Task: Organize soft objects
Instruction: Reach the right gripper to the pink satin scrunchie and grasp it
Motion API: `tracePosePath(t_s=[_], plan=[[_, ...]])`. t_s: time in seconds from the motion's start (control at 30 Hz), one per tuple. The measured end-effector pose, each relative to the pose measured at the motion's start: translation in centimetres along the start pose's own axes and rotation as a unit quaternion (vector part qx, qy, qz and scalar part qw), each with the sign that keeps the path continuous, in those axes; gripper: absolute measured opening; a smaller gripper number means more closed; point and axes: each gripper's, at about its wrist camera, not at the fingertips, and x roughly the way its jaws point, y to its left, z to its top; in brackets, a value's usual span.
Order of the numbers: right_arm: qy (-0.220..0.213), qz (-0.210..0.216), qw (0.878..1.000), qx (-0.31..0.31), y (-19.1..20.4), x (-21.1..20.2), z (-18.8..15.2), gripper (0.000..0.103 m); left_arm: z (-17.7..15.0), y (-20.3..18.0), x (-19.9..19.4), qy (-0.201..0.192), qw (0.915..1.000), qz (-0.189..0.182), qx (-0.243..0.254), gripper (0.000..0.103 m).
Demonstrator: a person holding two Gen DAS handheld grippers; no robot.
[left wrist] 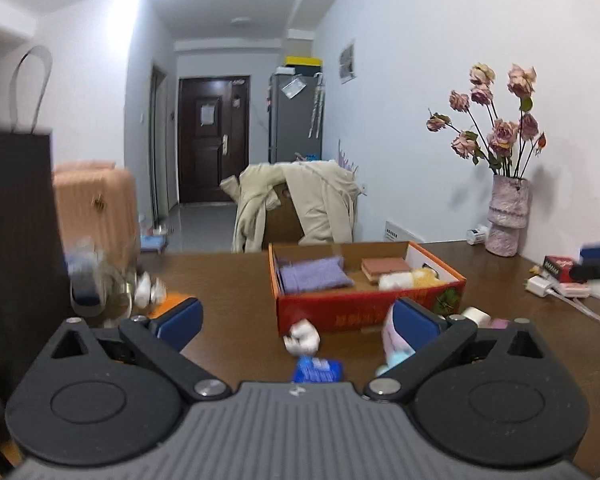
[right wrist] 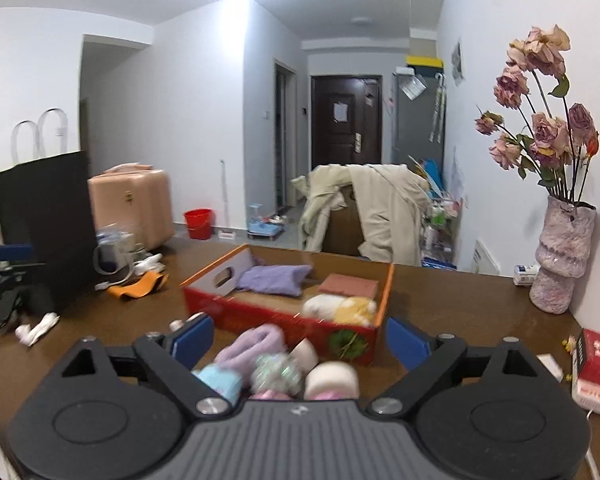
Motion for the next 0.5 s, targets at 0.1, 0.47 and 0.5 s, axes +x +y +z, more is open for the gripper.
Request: tracePosePath(t_s=[0.1, 0.47, 0.5], plan=[[0.010, 0.023, 0.999, 0.028, 1.3, -1.2, -3.7, 0.094, -2.6, 0.5, -1.5, 0.018, 0.9992, -0.013, -0.033, 0.103], [0.040, -0.021, 0.996, 0.079, 2.4, -2.1, -9.6, 0.094, -5.5, 0.7, -0.3, 0.062, 0.9961, -0.024, -0.059, 0.103], [0.039, -0.027, 0.995, 0.084, 2.2, -1.9, -9.4, 0.094, -5.6, 0.4, 0.2, 0.068, 0.9954, -0.029, -0.061, 0.103]])
